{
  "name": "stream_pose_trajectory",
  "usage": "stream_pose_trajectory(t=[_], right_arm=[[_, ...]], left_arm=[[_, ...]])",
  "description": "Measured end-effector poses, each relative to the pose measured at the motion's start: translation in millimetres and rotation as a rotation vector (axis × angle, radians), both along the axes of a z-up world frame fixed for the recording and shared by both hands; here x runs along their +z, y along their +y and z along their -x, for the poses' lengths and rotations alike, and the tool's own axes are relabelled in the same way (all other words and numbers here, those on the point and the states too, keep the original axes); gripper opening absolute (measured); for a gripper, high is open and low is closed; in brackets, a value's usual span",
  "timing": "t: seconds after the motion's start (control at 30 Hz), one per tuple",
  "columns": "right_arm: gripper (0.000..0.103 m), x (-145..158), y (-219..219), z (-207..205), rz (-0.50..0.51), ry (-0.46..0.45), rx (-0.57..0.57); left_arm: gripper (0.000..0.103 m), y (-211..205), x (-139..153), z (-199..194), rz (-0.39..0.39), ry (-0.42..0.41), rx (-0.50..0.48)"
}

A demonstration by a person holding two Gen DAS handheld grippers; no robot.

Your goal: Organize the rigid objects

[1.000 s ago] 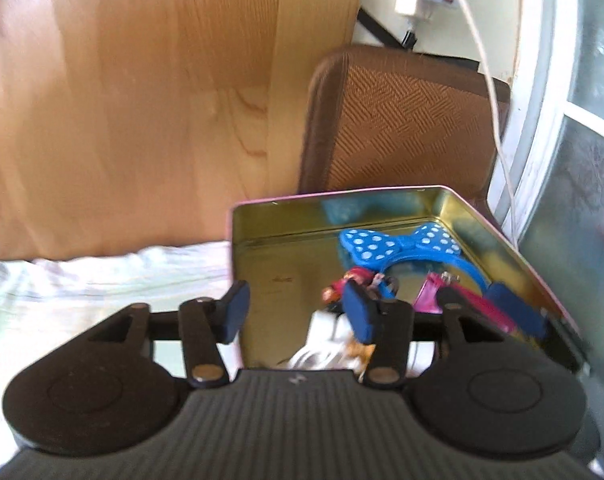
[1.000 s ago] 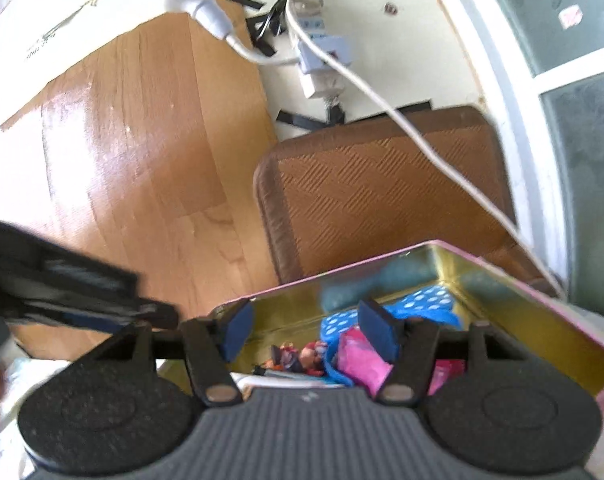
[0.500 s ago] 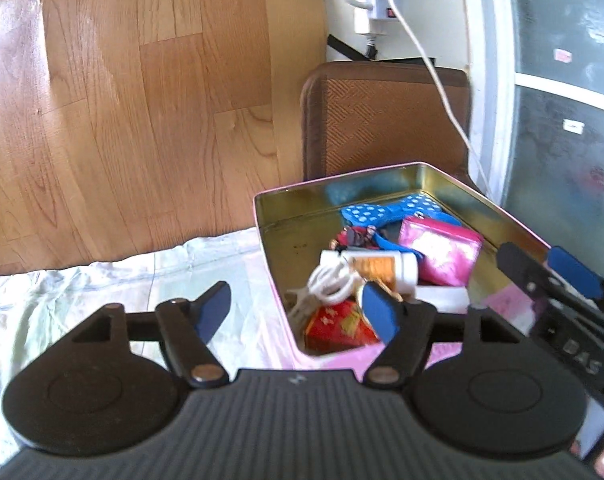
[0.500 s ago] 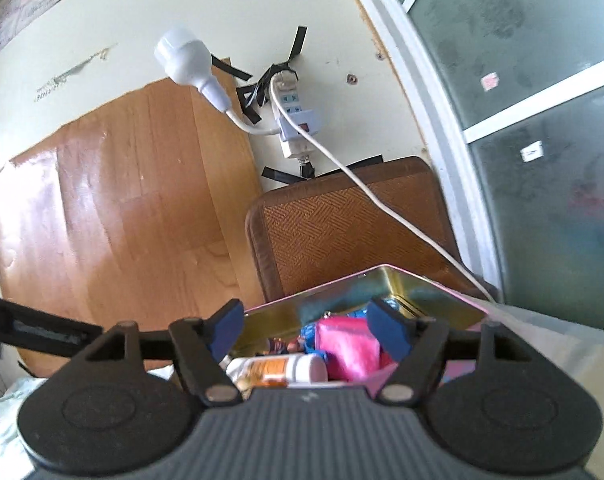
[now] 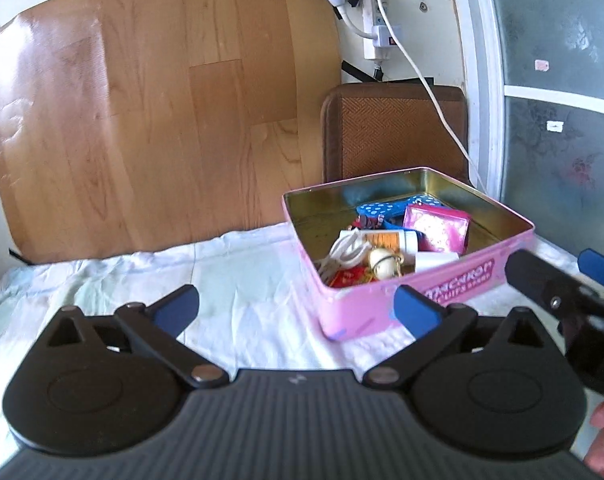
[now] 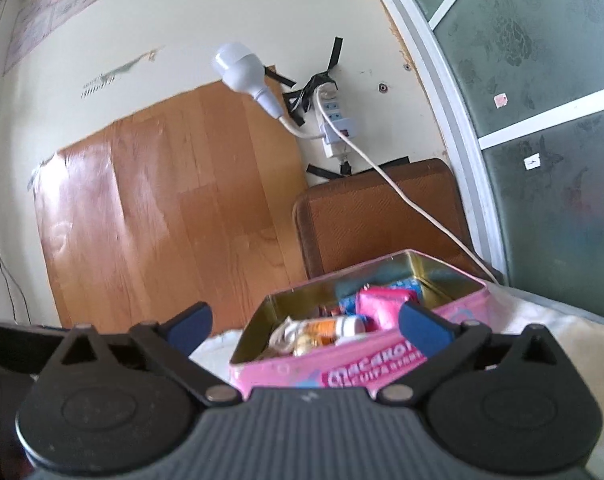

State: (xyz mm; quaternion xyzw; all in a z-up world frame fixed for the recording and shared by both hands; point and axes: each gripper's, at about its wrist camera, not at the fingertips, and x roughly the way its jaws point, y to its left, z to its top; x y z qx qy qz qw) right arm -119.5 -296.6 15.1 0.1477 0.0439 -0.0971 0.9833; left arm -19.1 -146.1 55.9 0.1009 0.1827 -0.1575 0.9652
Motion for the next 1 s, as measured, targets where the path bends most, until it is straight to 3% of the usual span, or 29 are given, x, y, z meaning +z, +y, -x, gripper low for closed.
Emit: stream_pose_trajectory(t=[0.1,0.3,0.43,0.57,0.73,1.0], right_arm=[[0.103,-3.6,7.1,9.8,-0.005,0.047,-0.027],[0.103,-4.1,11.6,9.6,-0.098,0.235,-0.016],[0.103,-1.5,19.2,24.1,-0.104,0.225,0.002],[0.103,4.7,26.1,42.5,-0.075,0.199,0.008],[0.103,3.7,29.9,57.0,-0.046,0.183,-0.026],[0.103,1.0,33.9,61.9,-0.001,0.162,-0.057]], left_arm=[[0.103,8.8,-2.7,11.6,0.003,0.002,0.006],[0.103,21.1,-1.9,34.2,0.021,0.004,0.043],[0.103,30.9,2.4,51.2,0.051,-0.019,0.063],[0.103,34.6,4.0,64.9,0.032,-0.057,0.104],[0.103,35.9,4.0,69.6,0.046,-0.038,0.077],[0.103,26.6,-4.0,72.3,0.007,-0.033,0.076]])
